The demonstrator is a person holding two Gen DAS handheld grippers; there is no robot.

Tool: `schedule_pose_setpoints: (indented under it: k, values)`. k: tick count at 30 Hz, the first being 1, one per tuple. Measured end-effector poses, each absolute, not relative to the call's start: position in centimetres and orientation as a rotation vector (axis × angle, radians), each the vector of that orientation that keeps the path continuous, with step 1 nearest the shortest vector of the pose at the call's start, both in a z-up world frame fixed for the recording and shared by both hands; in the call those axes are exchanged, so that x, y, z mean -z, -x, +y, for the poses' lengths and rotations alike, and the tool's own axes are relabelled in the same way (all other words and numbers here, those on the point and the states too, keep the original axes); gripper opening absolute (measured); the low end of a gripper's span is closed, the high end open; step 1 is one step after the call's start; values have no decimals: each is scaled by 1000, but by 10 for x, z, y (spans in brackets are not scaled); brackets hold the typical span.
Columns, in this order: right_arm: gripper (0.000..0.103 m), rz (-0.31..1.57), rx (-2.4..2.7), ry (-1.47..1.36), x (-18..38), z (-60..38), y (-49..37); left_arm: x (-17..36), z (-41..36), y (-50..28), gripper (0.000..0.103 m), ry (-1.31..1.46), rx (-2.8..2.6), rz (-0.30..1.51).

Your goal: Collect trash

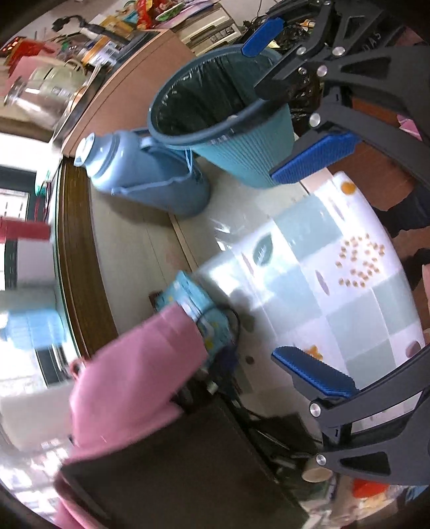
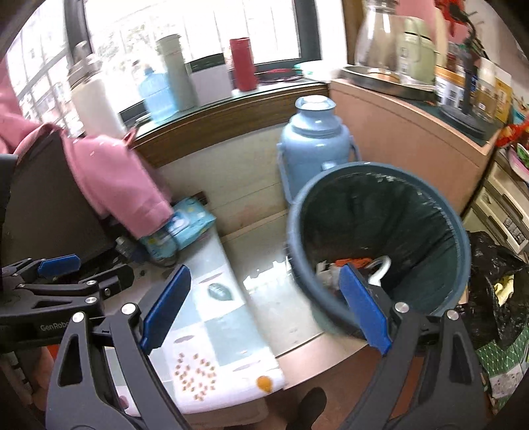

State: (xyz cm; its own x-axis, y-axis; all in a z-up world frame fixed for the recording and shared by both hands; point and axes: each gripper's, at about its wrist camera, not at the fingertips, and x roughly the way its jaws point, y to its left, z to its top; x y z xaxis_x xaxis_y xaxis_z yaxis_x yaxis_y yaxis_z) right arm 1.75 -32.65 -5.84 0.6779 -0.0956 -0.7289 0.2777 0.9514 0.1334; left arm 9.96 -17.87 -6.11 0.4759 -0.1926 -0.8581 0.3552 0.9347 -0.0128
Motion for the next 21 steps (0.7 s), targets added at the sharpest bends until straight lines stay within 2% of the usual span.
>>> schedule_pose_setpoints:
  k: [21]
  values:
    - [91, 846, 84, -125, 69, -182, 1, 89, -27, -61, 98, -27, 230, 1079]
